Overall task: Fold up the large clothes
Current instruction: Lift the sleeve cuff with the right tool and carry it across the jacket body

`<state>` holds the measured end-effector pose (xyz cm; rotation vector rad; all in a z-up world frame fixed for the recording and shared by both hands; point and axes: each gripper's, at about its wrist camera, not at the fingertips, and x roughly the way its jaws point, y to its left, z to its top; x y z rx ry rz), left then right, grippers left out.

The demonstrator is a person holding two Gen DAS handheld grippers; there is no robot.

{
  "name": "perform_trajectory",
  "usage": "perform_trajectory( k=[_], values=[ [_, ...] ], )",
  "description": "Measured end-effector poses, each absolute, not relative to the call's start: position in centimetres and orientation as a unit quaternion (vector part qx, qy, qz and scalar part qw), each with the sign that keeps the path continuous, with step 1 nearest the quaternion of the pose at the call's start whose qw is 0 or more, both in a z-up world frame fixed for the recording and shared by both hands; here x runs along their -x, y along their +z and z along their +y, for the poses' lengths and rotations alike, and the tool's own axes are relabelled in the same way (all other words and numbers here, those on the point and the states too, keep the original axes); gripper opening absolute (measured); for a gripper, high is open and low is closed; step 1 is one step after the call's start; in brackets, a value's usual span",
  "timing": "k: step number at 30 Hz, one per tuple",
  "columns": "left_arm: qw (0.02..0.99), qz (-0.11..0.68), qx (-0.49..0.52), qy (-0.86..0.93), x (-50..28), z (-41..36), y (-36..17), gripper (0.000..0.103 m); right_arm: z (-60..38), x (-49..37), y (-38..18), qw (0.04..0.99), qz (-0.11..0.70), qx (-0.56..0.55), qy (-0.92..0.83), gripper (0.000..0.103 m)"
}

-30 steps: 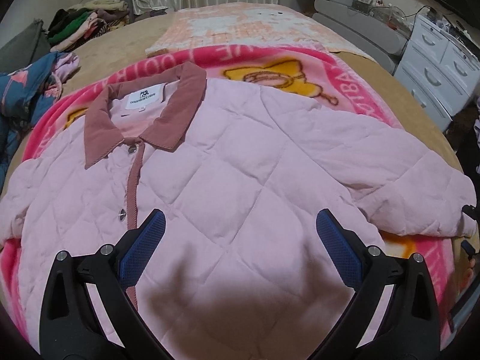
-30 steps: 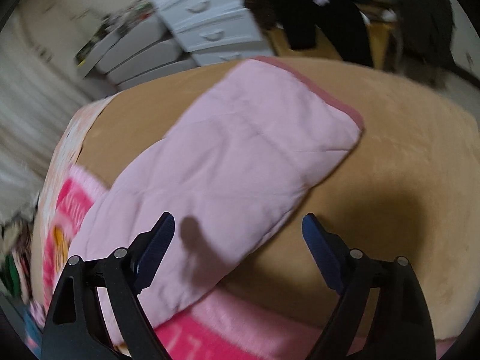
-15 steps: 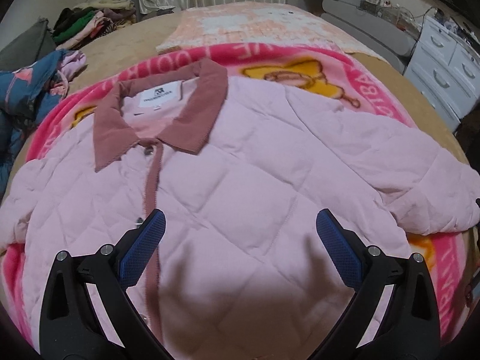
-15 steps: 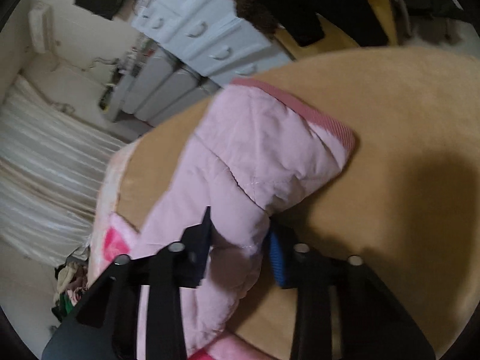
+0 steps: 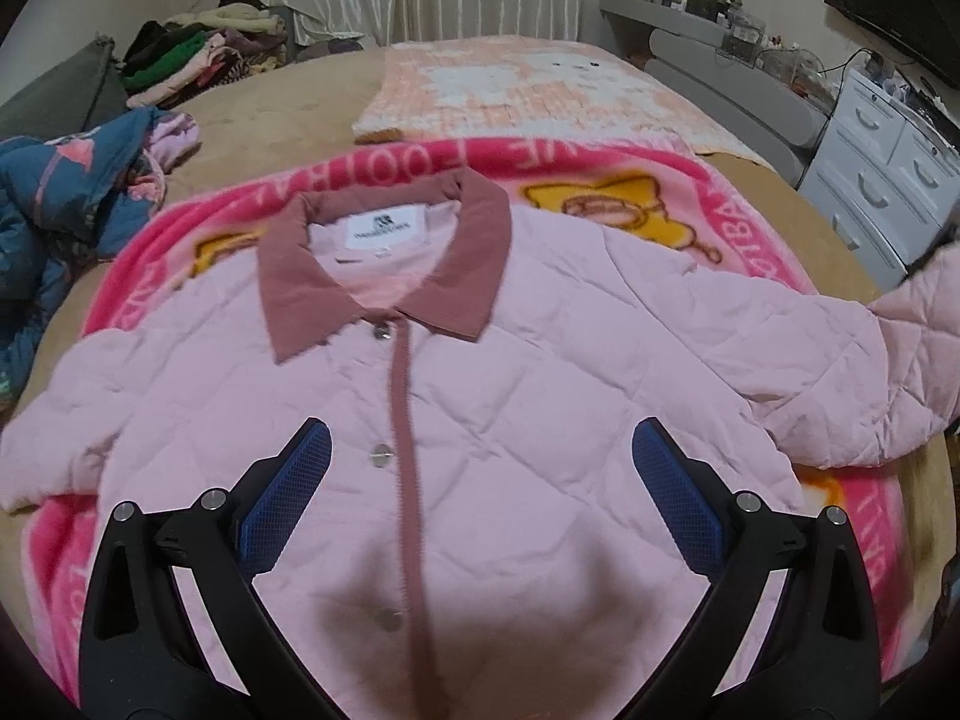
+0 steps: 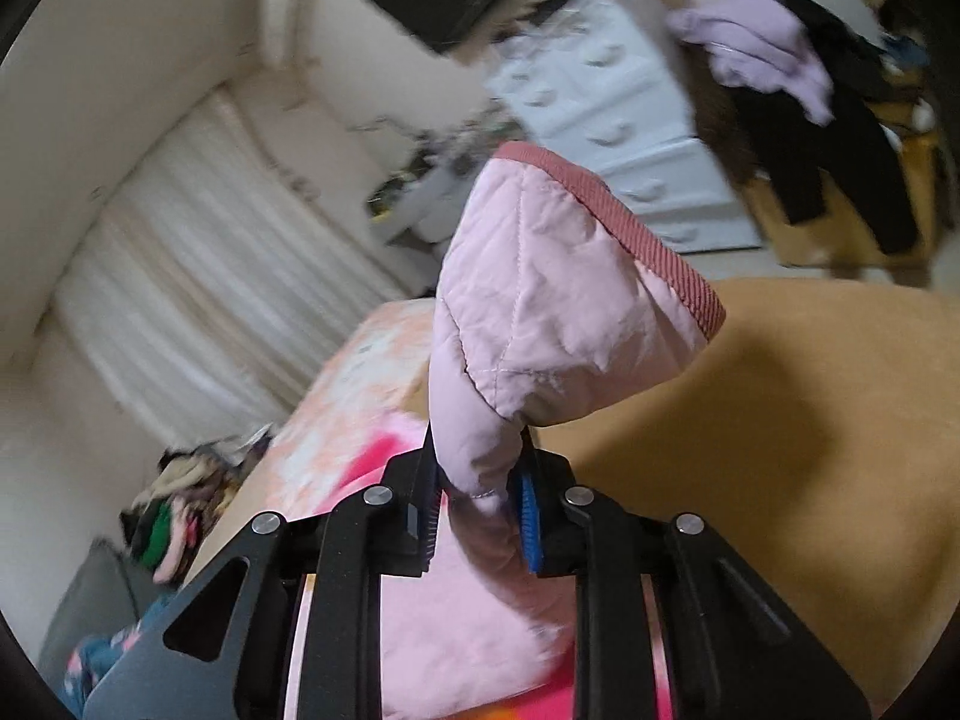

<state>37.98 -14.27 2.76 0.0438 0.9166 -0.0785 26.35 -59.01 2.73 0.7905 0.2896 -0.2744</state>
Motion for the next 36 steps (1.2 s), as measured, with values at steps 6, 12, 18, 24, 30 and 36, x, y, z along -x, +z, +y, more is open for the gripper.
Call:
perform_trajectory(
  k=[6, 12, 18, 24, 30, 36],
  values=[
    [0.902, 0.429, -0.030, -0.038, -37.0, -11.2, 5.1, 0.094, -52.6, -27.2, 6.2, 0.932, 0.143, -0.323, -0.084, 0.020],
    [0.913, 0.407, -0.002, -0.030, -36.7, -7.6, 7.3, 0.094, -48.0, -28.2, 9.8, 0.951, 0.145, -0.269, -0.055, 0.020],
    [0.919, 0.393, 0.021, -0.028, -36.0, -4.8, 8.8, 0.094, -43.2, -29.1, 13.3, 0.963, 0.143, -0.227, -0.026, 0.020],
    [0.922, 0.385, 0.030, -0.016, -35.4, -2.1, 9.9, 0.094, -38.3, -29.4, 15.9, 0.973, 0.138, -0.185, -0.002, 0.020],
    [0.924, 0.379, 0.045, -0.016, -34.5, 0.7, 11.0, 0.094, -34.3, -29.8, 16.6, 0.975, 0.146, -0.165, 0.015, 0.020],
    [0.923, 0.379, 0.053, -0.033, -33.6, 2.7, 11.1, 0.094, -29.9, -29.8, 16.4, 0.977, 0.154, -0.142, 0.040, 0.020]
  ],
)
